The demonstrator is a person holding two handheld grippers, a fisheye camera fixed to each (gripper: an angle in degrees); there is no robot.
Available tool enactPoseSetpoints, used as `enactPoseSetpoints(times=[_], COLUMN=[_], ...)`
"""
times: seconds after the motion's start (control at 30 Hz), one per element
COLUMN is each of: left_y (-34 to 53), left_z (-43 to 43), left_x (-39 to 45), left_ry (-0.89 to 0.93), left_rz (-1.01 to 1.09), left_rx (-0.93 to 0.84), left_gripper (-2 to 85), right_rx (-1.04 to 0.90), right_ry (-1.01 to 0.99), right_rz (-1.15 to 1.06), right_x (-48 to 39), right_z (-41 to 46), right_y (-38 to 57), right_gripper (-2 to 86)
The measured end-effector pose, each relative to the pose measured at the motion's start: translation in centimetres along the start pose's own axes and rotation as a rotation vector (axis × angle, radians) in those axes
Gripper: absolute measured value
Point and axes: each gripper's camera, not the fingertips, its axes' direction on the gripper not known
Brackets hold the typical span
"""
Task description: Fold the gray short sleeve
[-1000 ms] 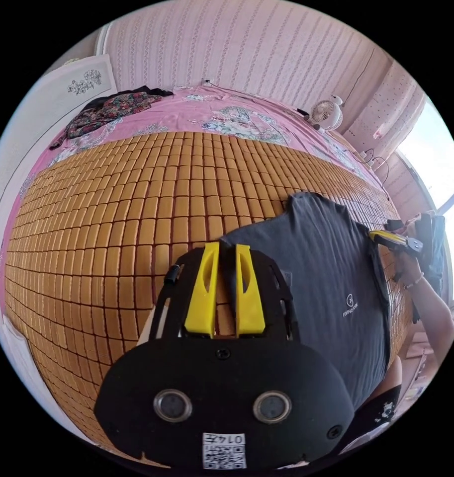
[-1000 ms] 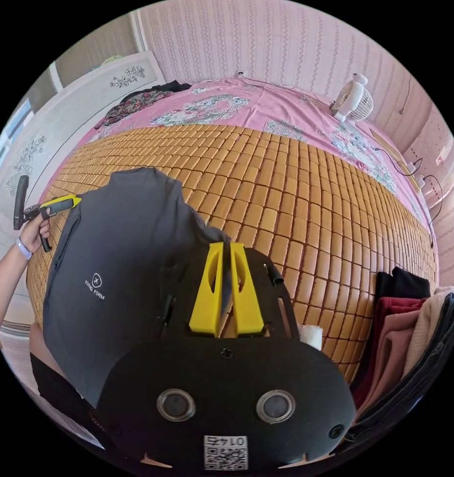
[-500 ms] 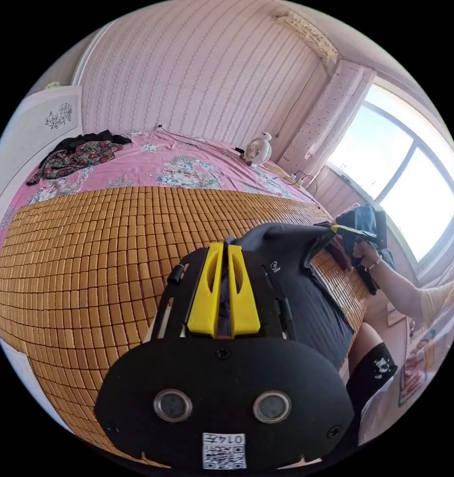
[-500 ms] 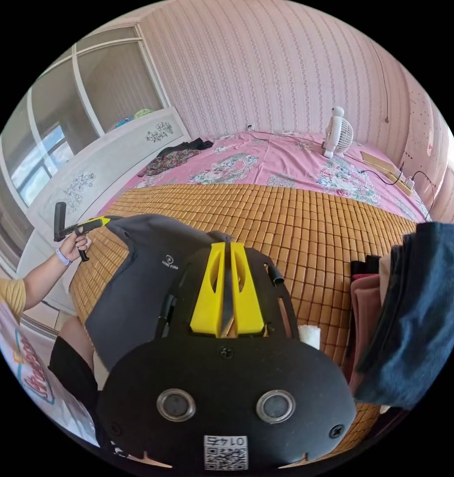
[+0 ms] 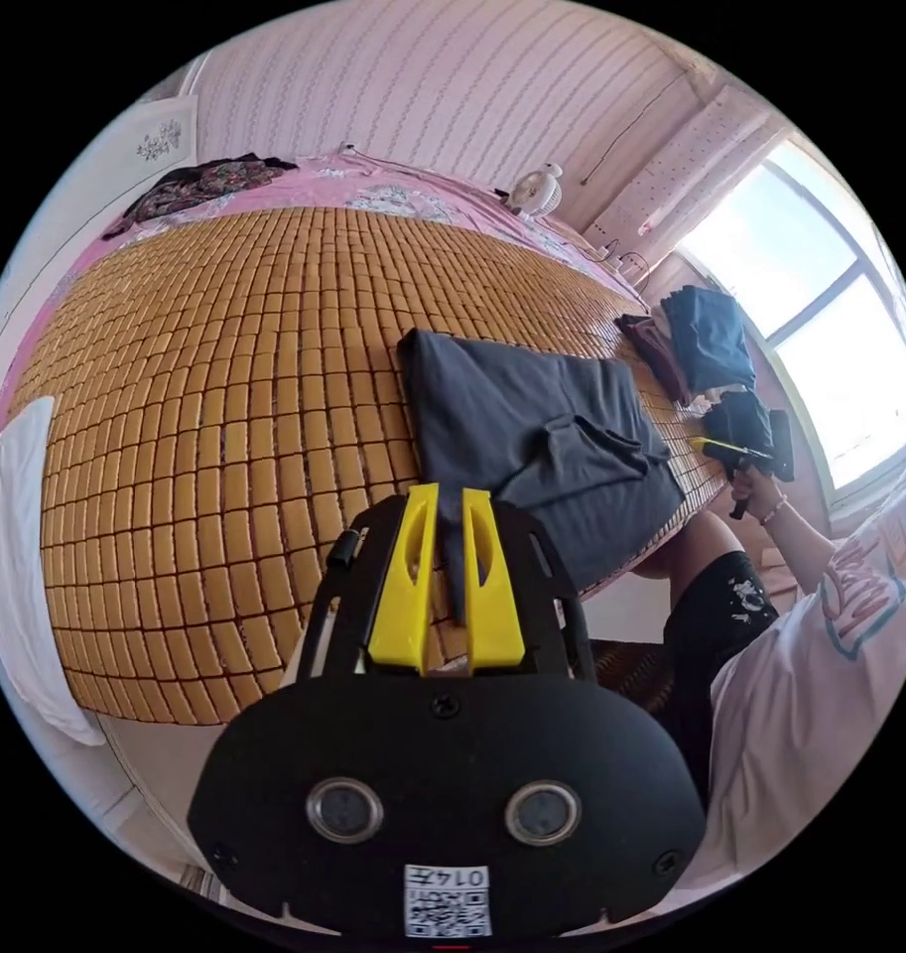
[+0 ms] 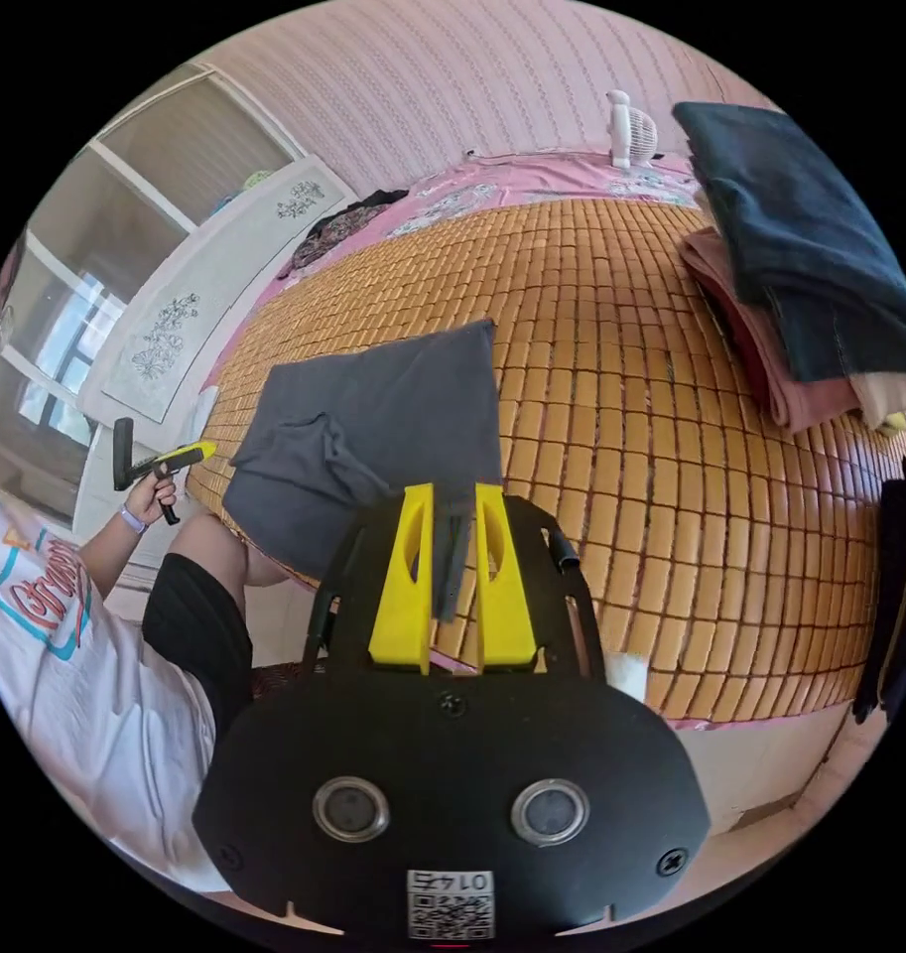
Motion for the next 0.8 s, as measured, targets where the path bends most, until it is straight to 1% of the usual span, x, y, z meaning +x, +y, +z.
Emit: enactPoseSetpoints(times=[0.07, 0.13, 0.23, 0.27, 0.33, 0.37, 0.4, 0.43, 0.47, 0.53, 0.6, 0.67, 0.73, 0.8], left_y=[-1.2, -2.3, -4.1, -4.6, -4.9, -4.6, -4.3, -4.1, -3.3, -1.2, 2.6, 5.9, 8.9, 11.5], left_z=[1.7, 3.9, 7.7, 9.4, 11.9, 12.1, 11.7, 11.4, 10.6, 8.7, 6.8, 6.1, 5.6, 4.8], left_x=[2.7, 5.1, 7.8, 8.5, 9.2, 9.6, 9.9, 10.0, 10.1, 10.4, 10.7, 10.7, 10.7, 11.2], left_ry=[0.034, 0.052, 0.055, 0.07, 0.03, -0.014, -0.011, -0.017, -0.018, 0.043, 0.2, 0.275, 0.284, 0.247], left_rz=[0.068, 0.105, 0.127, 0.127, 0.143, 0.144, 0.175, 0.176, 0.189, 0.237, 0.303, 0.284, 0.26, 0.238], left_rx=[-0.015, -0.008, -0.012, -0.053, -0.137, -0.131, -0.132, -0.133, -0.118, -0.079, -0.116, -0.178, -0.224, -0.252], left_gripper=[5.2, 6.0, 8.0, 8.3, 7.3, 4.9, 1.3, 1.0, 0.5, 0.4, 1.7, 3.5, 4.5, 4.8], right_rx=[-0.029, -0.054, -0.112, -0.126, -0.172, -0.161, -0.154, -0.136, -0.112, -0.11, -0.161, -0.277, -0.361, -0.396], right_ry=[-0.052, -0.068, -0.031, -0.011, -0.003, -0.004, -0.021, -0.057, -0.101, -0.166, -0.233, -0.25, -0.244, -0.225], right_rz=[-0.13, -0.202, -0.225, -0.216, -0.209, -0.203, -0.215, -0.233, -0.266, -0.328, -0.413, -0.473, -0.491, -0.503], right_x=[-3.7, -6.1, -8.0, -8.1, -8.0, -7.8, -7.8, -7.7, -7.8, -8.0, -8.6, -9.3, -9.6, -9.8], right_z=[2.6, 5.1, 9.1, 10.3, 11.7, 11.7, 11.5, 10.8, 9.8, 8.4, 7.5, 7.4, 7.8, 8.0], right_y=[-1.6, -2.7, -3.8, -4.1, -4.1, -4.0, -3.9, -3.6, -3.0, -1.7, 0.2, 2.7, 4.1, 4.7], right_gripper=[8.6, 10.4, 10.6, 9.4, 5.8, 2.9, 2.5, 1.7, 1.5, 1.4, 2.2, 5.2, 6.4, 6.5])
